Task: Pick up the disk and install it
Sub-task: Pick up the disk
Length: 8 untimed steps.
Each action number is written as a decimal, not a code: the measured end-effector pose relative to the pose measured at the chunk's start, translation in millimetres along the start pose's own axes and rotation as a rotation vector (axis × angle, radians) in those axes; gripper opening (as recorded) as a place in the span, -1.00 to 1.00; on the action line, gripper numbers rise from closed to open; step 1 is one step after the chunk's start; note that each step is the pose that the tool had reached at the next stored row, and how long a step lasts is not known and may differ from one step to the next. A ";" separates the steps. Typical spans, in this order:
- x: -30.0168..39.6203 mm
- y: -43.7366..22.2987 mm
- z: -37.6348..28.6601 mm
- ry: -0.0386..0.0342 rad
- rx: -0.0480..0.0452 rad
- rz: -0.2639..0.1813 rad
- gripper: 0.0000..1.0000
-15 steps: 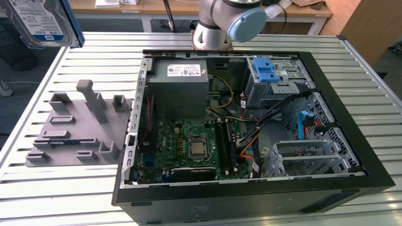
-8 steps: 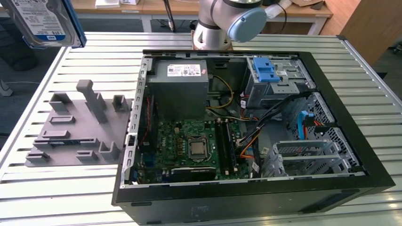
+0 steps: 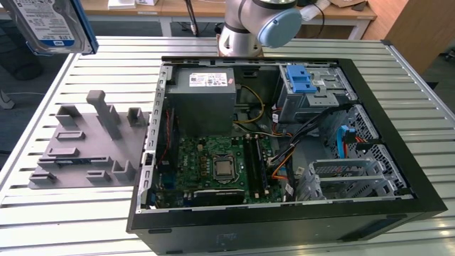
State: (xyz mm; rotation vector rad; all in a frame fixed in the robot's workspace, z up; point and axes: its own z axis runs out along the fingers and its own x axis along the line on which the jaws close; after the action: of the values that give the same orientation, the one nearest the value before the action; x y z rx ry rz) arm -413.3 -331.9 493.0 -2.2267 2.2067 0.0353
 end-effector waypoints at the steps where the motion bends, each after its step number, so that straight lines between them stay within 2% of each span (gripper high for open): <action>1: 0.0 -0.2 0.1 -0.0001 0.0001 0.000 -0.27; 8: 0.1 -4.9 -0.1 0.0000 0.0000 0.000 -0.27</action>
State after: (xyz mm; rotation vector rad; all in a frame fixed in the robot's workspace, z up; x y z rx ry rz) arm -408.4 -331.9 493.0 -2.2268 2.2067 0.0353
